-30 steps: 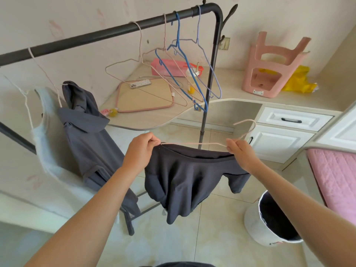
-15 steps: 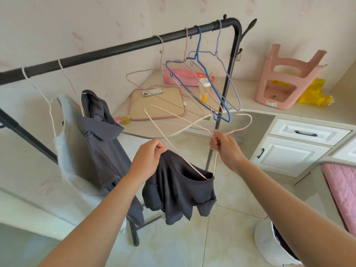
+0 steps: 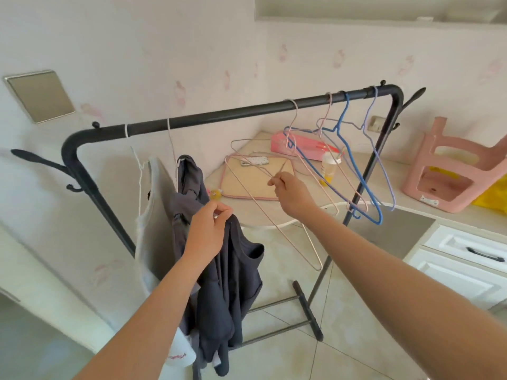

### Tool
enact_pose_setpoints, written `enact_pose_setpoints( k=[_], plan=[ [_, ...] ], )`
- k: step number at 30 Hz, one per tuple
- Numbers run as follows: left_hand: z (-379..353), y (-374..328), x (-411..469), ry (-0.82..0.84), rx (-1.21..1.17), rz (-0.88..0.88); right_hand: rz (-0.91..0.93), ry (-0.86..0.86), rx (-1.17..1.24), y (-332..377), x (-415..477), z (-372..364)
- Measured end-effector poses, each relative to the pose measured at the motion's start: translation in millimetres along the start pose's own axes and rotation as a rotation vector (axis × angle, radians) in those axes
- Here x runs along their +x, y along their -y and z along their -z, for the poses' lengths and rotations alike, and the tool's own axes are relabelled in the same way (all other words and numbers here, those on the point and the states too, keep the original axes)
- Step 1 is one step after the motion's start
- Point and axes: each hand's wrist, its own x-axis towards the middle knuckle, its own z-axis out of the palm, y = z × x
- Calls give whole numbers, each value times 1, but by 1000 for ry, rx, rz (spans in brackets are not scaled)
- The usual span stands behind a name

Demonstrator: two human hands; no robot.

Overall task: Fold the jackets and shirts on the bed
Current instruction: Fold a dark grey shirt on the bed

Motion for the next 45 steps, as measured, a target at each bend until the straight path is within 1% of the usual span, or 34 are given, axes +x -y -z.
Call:
enact_pose_setpoints(
  k=[5,7,11,15,17,19,20,23,25,28,30,33,37,41,45],
  plan=[
    [22,5,8,-31,-18,1,74,3,-34,51,42,-14],
    [25,9,10,-44,-17,6,61,24,-11,66,55,-19],
    [29,16,10,-46,-33,38,-62,103,151,84,70,-33],
    [27,19,8,-34,-58,43,-144,140,164,82,75,-53],
    [25,20,10,-21,-65,33,-180,125,235,79,78,-59],
    [24,21,10,-1,-76,32,-215,90,367,74,79,-58],
    [22,22,9,14,-77,30,-223,60,376,71,78,-58],
    [17,25,5,63,-69,13,-170,-32,285,56,76,-54],
    [14,24,4,87,-71,11,-116,-39,165,49,71,-49],
    [4,15,3,158,-67,-23,-97,-23,72,32,52,-36],
    [-7,6,1,226,-70,-70,-133,-18,84,10,34,-28],
    [-21,-6,2,299,-82,-123,-184,46,54,-18,7,-18],
    [-55,-17,-6,487,-82,-192,-253,61,16,-65,-46,3],
    [-92,-34,-24,663,-73,-293,-420,60,-27,-110,-114,18],
    [-128,-66,-49,821,-83,-408,-616,-63,8,-170,-192,33]
  ],
)
